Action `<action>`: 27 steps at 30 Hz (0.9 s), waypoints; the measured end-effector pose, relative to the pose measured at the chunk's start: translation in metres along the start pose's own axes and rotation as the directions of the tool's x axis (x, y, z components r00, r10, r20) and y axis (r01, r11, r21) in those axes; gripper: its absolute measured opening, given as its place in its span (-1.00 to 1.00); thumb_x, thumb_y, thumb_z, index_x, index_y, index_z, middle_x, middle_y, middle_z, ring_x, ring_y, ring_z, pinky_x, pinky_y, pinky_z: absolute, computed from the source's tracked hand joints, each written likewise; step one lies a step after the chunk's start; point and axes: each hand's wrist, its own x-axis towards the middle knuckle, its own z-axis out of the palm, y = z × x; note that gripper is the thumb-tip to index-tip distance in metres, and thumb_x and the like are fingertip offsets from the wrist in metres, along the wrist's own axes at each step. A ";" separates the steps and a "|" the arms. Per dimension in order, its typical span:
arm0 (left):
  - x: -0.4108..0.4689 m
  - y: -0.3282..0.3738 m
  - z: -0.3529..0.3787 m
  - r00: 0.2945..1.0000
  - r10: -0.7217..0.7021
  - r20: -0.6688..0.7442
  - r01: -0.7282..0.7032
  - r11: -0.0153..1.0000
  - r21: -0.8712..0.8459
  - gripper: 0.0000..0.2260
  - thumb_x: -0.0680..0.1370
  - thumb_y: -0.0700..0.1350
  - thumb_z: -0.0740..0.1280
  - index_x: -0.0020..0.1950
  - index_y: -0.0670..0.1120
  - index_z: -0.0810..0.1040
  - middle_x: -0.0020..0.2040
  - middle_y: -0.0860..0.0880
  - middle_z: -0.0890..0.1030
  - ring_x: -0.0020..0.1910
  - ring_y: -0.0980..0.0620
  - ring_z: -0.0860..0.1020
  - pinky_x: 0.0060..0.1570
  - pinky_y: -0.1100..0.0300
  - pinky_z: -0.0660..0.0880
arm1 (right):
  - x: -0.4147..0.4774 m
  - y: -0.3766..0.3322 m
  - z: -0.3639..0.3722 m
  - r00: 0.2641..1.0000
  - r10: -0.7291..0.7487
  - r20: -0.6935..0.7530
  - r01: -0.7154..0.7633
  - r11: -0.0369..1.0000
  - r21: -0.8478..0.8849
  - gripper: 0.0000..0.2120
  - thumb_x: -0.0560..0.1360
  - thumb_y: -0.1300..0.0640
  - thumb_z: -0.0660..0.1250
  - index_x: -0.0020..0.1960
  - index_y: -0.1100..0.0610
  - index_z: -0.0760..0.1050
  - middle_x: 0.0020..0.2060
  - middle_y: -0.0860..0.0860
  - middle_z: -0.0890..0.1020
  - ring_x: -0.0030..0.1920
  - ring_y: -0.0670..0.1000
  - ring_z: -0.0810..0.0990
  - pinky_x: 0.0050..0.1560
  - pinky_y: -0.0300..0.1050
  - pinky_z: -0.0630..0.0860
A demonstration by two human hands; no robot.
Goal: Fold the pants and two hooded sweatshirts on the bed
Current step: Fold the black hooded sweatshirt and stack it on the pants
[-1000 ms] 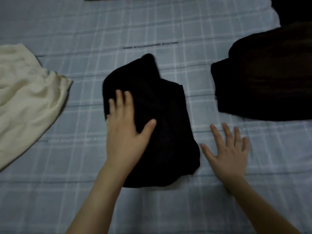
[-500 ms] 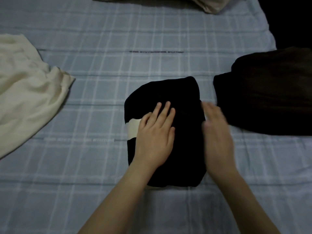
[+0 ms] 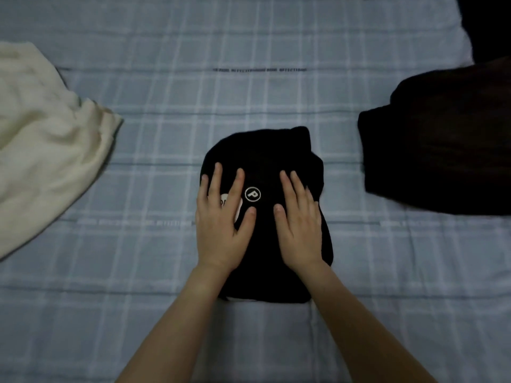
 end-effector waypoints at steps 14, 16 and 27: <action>-0.038 -0.013 -0.038 0.830 -0.408 0.381 0.557 0.556 -0.617 -0.30 0.26 0.39 0.41 0.33 0.58 0.18 0.44 0.15 0.37 0.36 0.08 0.44 0.18 0.19 0.47 | -0.023 0.011 -0.058 0.951 0.254 0.175 -0.274 0.957 0.095 -0.27 0.35 -0.58 0.06 0.43 -0.59 -0.19 0.43 0.12 0.37 0.40 0.19 0.32 0.44 0.22 0.29; -0.039 -0.017 -0.037 0.832 -0.397 0.387 0.551 0.516 -0.656 -0.24 0.26 0.39 0.42 0.40 0.51 0.16 0.40 0.16 0.41 0.30 0.12 0.48 0.17 0.17 0.48 | -0.025 0.009 -0.055 0.958 0.190 0.213 -0.250 0.919 0.305 -0.26 0.37 -0.55 0.16 0.44 -0.58 -0.12 0.46 0.02 0.38 0.41 0.07 0.39 0.42 0.10 0.35; -0.069 0.012 -0.053 0.858 -0.327 0.396 0.514 0.535 -0.671 -0.25 0.32 0.40 0.38 0.45 0.45 0.13 0.39 0.27 0.38 0.29 0.26 0.46 -0.01 0.37 0.54 | -0.068 0.000 -0.058 0.942 0.154 0.299 -0.326 0.640 0.696 -0.26 0.42 -0.27 0.43 0.50 -0.37 0.17 0.29 -0.43 0.43 0.28 -0.35 0.47 0.12 -0.41 0.48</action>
